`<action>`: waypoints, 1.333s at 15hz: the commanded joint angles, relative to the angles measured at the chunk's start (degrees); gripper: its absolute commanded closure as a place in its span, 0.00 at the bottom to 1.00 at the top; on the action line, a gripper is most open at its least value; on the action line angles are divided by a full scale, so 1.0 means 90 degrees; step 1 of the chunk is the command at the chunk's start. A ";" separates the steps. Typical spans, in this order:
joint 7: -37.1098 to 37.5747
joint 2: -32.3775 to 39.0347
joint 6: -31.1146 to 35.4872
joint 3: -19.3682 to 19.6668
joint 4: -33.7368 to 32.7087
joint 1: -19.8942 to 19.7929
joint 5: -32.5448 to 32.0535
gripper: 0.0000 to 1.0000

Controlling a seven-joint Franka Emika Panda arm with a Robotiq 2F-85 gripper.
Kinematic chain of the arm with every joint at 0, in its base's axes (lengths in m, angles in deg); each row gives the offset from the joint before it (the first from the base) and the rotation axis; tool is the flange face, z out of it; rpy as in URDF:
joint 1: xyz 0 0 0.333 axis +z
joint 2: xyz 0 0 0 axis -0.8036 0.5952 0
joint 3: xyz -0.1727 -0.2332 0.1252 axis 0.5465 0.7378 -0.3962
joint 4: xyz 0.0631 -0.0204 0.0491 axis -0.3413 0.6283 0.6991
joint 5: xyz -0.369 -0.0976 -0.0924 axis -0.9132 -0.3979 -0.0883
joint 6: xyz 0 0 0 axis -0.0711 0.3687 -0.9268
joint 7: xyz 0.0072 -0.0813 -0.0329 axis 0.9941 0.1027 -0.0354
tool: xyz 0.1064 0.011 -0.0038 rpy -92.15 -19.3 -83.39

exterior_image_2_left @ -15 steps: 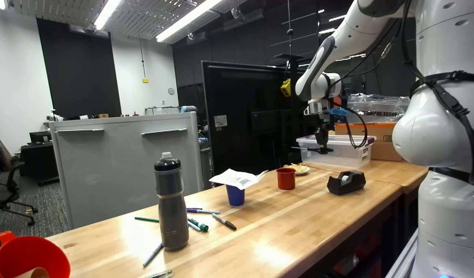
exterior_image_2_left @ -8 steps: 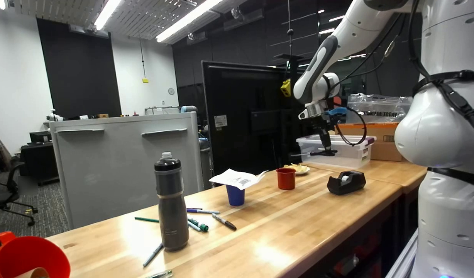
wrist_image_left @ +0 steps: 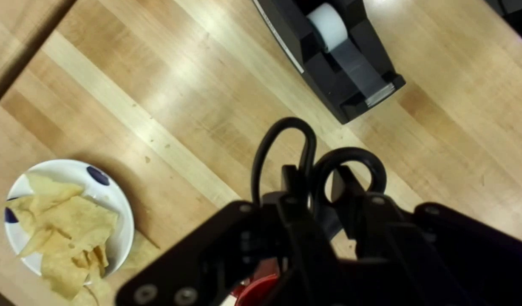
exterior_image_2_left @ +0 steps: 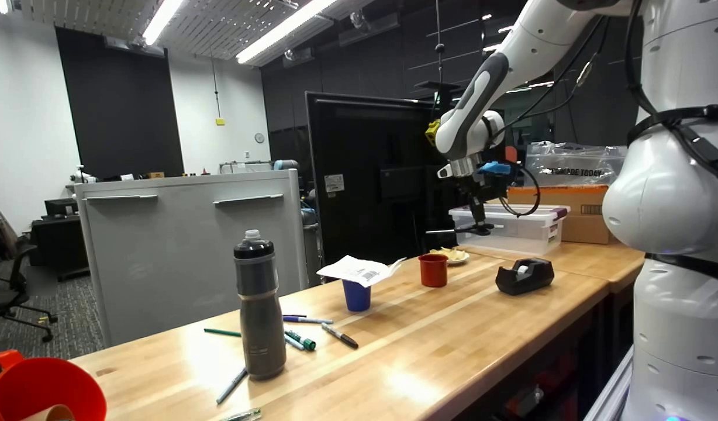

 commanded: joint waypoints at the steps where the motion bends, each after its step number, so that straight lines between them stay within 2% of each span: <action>1: 0.0678 -0.0273 0.0368 -0.0075 0.0283 0.0160 -0.0464 0.94; 13: 0.1569 -0.0125 0.0617 -0.0356 0.0733 0.0468 -0.1645 0.94; 20: 0.1706 -0.0108 0.0540 -0.0437 0.0721 0.0559 -0.1741 0.94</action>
